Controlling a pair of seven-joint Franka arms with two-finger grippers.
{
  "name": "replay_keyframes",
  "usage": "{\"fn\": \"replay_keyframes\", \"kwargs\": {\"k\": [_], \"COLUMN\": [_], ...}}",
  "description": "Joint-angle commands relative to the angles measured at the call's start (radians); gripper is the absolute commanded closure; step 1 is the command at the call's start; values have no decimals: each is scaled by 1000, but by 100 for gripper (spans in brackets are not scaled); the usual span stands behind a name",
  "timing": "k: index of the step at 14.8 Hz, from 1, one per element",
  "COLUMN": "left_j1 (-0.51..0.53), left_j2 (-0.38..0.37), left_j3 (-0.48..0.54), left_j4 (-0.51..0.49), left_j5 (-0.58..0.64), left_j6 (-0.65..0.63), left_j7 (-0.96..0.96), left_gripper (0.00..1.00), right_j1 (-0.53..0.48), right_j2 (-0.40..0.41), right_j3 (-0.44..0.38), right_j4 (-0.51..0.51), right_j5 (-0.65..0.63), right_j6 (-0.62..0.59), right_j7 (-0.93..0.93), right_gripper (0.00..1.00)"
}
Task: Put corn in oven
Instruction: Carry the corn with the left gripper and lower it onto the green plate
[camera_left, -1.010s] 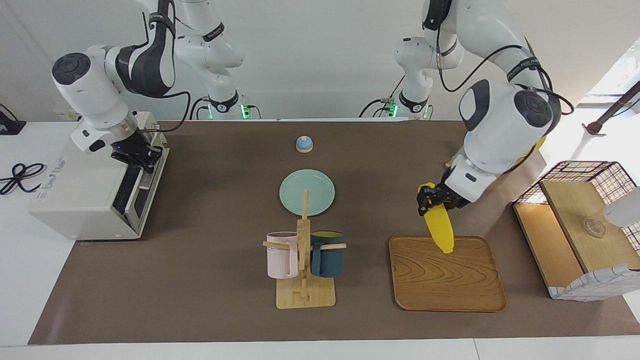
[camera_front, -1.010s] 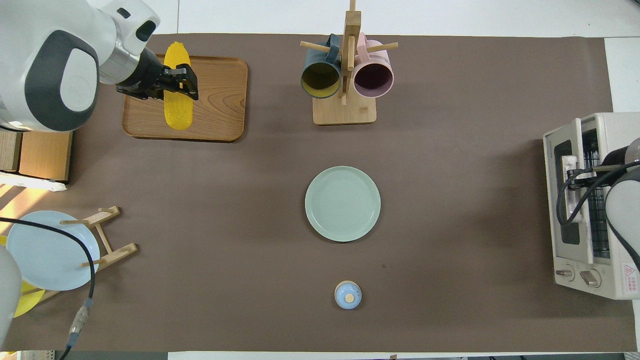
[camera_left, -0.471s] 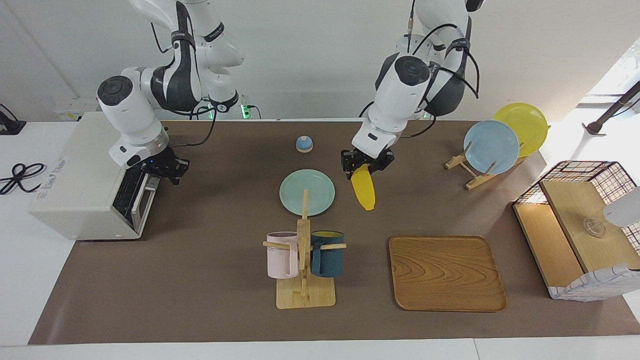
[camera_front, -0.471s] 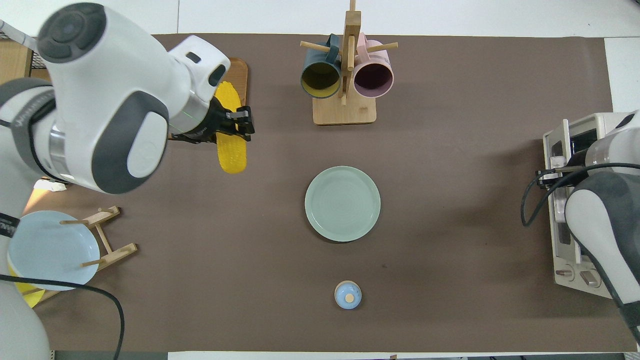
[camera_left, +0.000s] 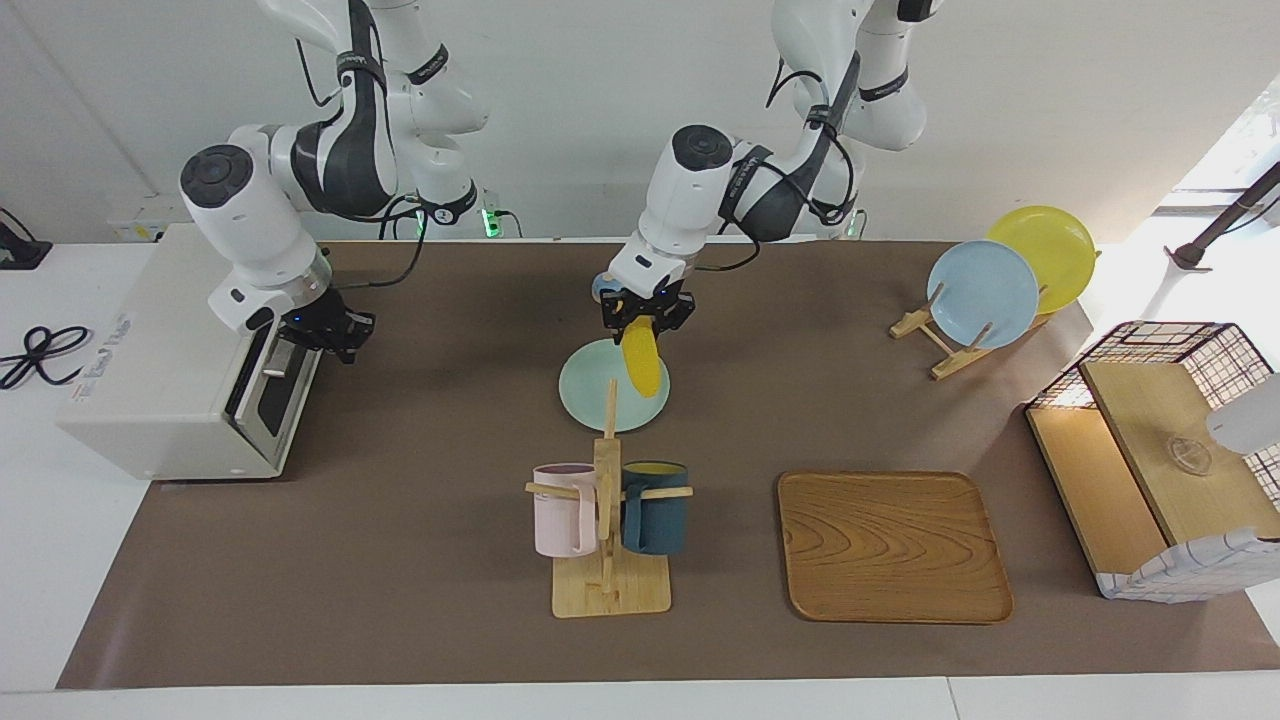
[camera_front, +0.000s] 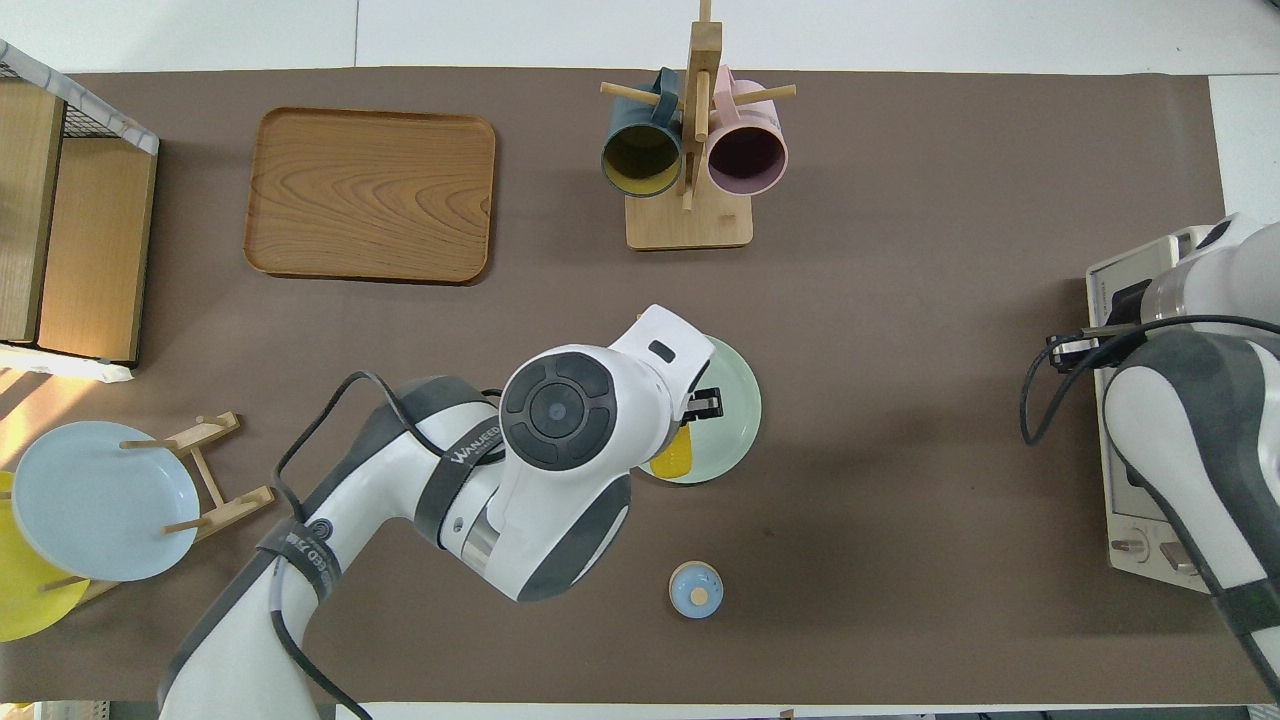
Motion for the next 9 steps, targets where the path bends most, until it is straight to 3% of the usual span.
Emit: {"fn": "replay_keyframes", "kwargs": {"k": [1,3,9], "left_j1": [-48,-63,-60], "left_j2": [76,137,151], "left_j3": [21,22,24], "left_j4": [-3,1,0], "left_j5": [4,4,5], "left_j6": [88,171,185], "left_j7": [-24,-22,-13], "left_gripper": [100,100,100], "right_j1": [1,-15,-98], "right_j2": [25,12,5], "right_j3": [4,3,-10], "right_j4": [112,117,101], "right_j5": [-4,-65,-103], "right_j6": [-102,-127,-126], "right_j7": [6,-6,-109], "right_gripper": [100,100,100]}}
